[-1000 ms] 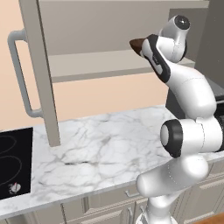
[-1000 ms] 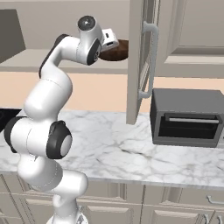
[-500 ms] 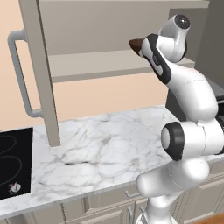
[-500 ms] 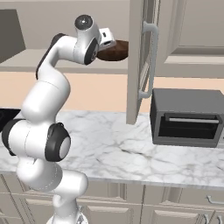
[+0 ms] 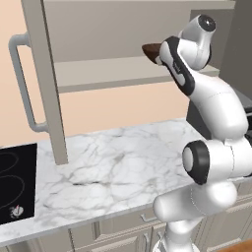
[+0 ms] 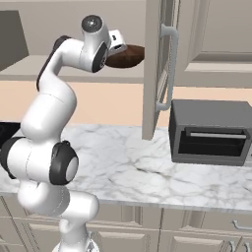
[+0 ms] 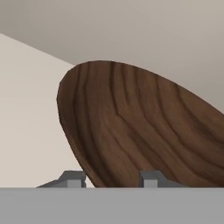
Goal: Move the bowls from the cabinet to the plates on the dining table.
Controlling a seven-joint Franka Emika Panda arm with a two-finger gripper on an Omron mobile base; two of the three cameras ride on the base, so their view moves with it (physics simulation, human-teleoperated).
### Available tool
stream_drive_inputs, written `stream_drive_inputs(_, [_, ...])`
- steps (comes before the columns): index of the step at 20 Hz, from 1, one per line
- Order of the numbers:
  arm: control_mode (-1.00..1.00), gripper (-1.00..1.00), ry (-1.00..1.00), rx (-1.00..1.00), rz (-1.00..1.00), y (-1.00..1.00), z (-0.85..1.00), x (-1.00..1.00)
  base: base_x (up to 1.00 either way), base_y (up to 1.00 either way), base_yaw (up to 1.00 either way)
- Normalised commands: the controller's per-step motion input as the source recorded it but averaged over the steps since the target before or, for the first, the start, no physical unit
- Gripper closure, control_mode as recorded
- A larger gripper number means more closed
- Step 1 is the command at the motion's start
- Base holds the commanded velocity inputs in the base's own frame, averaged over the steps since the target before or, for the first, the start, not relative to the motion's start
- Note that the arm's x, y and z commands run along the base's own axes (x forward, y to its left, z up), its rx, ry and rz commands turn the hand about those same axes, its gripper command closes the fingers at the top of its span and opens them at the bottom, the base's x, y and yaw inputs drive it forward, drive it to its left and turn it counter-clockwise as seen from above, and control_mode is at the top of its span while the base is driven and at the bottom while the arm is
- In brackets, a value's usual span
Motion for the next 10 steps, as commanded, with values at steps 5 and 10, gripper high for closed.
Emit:
stream_drive_inputs(5, [-1.0, 1.0, 0.0, -0.05, 0.03, 0.2, 0.18, -0.4, 0.0, 0.0, 0.0])
stream_drive_inputs(10, [-1.0, 1.0, 0.0, -0.02, 0.0, 0.24, 0.17, -0.67, 0.0, 0.0, 0.0])
